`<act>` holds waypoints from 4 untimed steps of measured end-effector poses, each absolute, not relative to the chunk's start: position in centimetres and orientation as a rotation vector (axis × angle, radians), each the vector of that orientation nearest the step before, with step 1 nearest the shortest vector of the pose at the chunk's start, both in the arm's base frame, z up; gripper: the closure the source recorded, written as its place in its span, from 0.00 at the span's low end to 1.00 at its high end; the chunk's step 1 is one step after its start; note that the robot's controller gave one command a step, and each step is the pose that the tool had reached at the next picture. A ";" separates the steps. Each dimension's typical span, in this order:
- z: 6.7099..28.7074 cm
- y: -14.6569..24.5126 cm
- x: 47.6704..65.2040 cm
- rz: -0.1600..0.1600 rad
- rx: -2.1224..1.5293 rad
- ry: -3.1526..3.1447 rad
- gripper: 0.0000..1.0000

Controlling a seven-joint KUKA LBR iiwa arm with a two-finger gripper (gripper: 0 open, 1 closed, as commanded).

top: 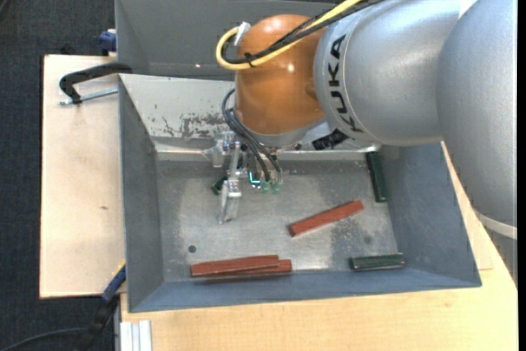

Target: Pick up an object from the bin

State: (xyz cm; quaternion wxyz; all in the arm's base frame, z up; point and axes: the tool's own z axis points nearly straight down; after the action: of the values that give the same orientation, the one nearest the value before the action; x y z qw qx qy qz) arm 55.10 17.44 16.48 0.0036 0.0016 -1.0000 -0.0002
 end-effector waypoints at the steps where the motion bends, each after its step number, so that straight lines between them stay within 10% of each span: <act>1: 6.8 12.4 59.8 0.001 0.452 -3.107 0.00; 4: 7.2 12.7 60.1 -0.004 0.447 -3.115 0.00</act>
Offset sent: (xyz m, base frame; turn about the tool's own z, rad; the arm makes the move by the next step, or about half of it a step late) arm 0.0471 -0.0493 -0.0948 -0.2881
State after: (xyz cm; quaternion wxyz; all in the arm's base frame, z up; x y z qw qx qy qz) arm 60.15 12.71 7.18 -0.0026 0.1422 -0.9898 -0.0012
